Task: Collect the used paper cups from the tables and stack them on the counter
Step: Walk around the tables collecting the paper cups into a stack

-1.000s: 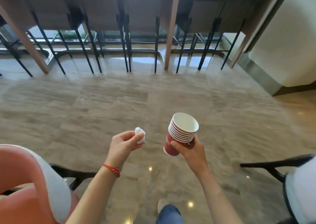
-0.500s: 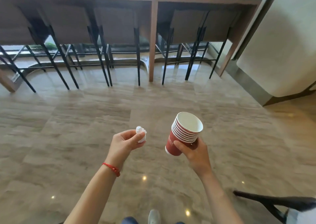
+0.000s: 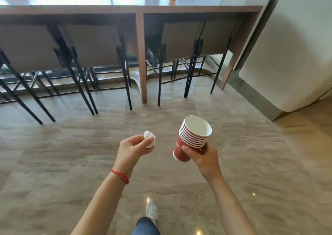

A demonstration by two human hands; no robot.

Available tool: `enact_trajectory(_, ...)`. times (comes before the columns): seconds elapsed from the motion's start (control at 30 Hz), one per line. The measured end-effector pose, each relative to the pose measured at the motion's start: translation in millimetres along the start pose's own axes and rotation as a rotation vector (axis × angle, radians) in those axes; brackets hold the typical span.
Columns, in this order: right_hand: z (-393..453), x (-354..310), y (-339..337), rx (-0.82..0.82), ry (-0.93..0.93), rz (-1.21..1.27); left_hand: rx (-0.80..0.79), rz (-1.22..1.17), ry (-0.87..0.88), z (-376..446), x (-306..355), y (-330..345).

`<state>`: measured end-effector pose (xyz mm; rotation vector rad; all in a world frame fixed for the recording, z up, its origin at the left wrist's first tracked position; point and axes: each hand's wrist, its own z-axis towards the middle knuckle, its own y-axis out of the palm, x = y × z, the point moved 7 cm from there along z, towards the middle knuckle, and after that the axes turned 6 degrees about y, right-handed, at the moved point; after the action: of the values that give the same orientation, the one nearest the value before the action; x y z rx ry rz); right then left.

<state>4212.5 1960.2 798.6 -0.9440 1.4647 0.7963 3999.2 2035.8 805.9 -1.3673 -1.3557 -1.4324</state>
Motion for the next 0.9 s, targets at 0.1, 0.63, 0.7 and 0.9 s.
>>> enact_trajectory(0.1,64.0,-18.1,11.2,0.017,-0.007,-0.006,-0.024,0.002,-0.001,68.4,17.4,10.0)
enact_trajectory(0.63,361.8,-56.9,30.9,0.014,-0.045,-0.013,-0.048,0.054,0.037,365.8,53.9,77.1)
enact_trajectory(0.7,407.6,-61.6,31.9,0.002,-0.058,-0.011,-0.041,0.066,0.045,408.0,54.5,89.8)
enact_trajectory(0.9,540.2,-100.4,38.5,-0.075,-0.084,-0.036,-0.012,0.097,0.096,525.8,86.8,121.6)
